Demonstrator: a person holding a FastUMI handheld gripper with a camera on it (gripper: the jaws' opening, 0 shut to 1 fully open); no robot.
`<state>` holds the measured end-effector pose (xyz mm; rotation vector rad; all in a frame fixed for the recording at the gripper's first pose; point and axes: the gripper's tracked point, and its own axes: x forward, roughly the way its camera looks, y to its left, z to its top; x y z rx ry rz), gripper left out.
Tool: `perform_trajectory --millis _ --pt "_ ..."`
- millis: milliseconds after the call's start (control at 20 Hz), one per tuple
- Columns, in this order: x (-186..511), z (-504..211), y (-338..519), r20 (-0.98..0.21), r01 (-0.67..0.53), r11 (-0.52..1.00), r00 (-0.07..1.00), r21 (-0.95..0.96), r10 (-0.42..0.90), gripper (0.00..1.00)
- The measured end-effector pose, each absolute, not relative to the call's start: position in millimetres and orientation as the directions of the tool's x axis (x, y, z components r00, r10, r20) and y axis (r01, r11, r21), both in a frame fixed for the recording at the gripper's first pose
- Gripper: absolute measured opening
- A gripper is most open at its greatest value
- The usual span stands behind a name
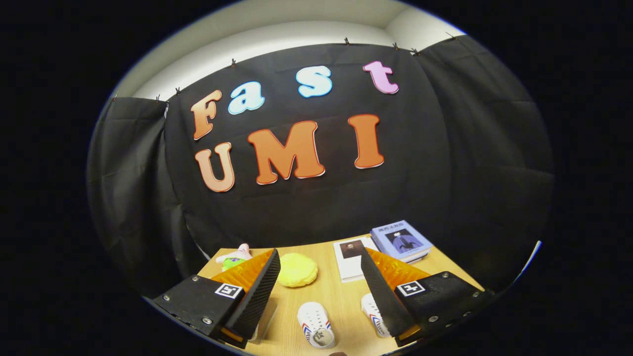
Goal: Open the storage box then place both shoes into the box .Put the left shoe in first, then the right shoe, with the right side of both shoes facing outward in a uniform manner.
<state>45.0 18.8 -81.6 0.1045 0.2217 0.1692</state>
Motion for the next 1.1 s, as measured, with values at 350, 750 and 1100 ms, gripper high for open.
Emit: perform_trajectory --millis 350,750,1100 --pt "57.4 -187.4 76.2 -0.396 -0.302 0.864 0.793 0.403 0.462 0.98" --pt "21.8 -261.1 146.8 -0.383 -0.285 0.544 0.464 0.789 0.799 0.98" --pt "0.5 -311.8 186.0 -0.348 -0.181 0.398 0.256 0.899 0.902 0.98"
